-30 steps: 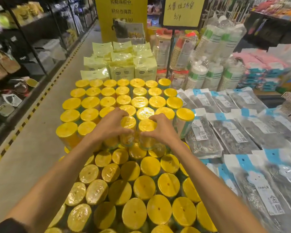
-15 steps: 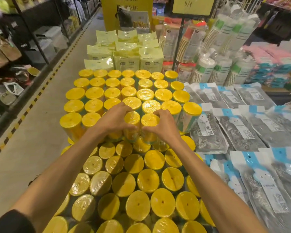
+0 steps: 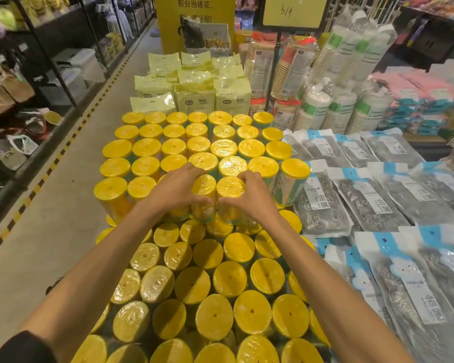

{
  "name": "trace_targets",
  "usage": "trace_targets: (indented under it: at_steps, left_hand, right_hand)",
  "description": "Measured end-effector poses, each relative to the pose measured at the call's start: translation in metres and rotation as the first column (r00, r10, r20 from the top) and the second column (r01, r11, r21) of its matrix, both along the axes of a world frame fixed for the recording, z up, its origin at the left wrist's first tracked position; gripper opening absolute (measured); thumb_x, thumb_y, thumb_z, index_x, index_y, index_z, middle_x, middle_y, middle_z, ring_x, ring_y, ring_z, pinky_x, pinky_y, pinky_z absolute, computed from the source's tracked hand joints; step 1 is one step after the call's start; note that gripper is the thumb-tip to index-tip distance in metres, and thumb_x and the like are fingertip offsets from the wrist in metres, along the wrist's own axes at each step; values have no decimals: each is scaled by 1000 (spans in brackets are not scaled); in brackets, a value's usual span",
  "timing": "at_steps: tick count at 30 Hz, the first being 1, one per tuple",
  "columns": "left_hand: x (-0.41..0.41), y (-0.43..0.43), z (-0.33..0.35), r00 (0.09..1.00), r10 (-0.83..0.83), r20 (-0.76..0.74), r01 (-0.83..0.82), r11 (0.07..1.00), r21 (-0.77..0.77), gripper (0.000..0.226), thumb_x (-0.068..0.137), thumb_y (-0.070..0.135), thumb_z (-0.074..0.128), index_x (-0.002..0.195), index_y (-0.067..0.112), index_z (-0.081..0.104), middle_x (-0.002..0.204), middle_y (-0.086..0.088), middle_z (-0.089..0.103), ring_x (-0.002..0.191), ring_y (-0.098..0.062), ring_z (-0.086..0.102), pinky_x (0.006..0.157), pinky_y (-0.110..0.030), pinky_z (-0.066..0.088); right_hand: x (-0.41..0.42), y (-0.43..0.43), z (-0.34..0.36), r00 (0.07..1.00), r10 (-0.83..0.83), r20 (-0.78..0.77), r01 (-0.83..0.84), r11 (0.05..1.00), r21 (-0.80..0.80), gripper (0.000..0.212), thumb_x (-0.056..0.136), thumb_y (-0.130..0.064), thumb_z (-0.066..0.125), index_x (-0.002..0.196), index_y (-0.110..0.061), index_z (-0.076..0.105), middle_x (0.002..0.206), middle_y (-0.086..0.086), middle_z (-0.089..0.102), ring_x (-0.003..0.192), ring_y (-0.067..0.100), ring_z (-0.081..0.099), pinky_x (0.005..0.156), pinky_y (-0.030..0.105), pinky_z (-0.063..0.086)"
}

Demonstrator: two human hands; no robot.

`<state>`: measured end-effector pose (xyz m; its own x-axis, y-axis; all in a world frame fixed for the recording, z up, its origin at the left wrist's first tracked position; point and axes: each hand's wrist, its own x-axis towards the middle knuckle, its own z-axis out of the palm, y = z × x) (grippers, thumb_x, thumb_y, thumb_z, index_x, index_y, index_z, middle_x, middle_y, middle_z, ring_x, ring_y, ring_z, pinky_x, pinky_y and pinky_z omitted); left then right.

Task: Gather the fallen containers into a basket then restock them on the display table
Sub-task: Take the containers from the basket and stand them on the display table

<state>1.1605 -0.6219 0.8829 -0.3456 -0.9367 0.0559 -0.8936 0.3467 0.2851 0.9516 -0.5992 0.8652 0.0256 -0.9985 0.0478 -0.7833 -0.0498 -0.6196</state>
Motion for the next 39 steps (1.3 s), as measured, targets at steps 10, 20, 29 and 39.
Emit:
trace_targets:
  at_steps: [10, 20, 29, 39]
  left_hand:
    - [8, 24, 20, 997, 33, 66, -31, 999, -27, 67, 86, 54, 66, 142, 22, 47, 134, -4, 55, 123, -25, 50, 93, -43, 48]
    - [38, 101, 52, 917, 179, 356, -149, 983, -109, 53, 92, 54, 53, 132, 18, 53, 127, -8, 57, 115, -29, 53, 83, -41, 48]
    - [91, 228, 51, 877, 267, 400, -280, 960, -28, 59, 92, 52, 58, 142, 23, 46, 139, -8, 52, 125, -28, 50, 97, -40, 45]
    - [166, 389, 13, 797, 425, 429, -472, 881, 5, 57, 93, 53, 51, 140, 20, 46, 137, -8, 50, 127, -30, 45, 100, -42, 39]
  right_hand:
    - [-10, 12, 22, 983, 106, -148, -98, 993, 64, 74, 78, -45, 77, 136, -12, 45, 132, 10, 48, 117, 26, 52, 91, 38, 49]
    - [15, 60, 74, 706, 237, -668, -264, 962, 62, 52, 91, -39, 60, 134, -11, 48, 135, 15, 46, 125, 35, 44, 92, 46, 44]
    - [69, 147, 66, 626, 378, -682, -409, 904, 127, 67, 87, -46, 67, 140, -13, 45, 144, 15, 40, 133, 36, 38, 102, 49, 39]
    - [171, 266, 43, 557, 561, -612, -599, 782, 171, 58, 89, -41, 64, 135, -10, 48, 138, 16, 45, 129, 37, 39, 95, 46, 42]
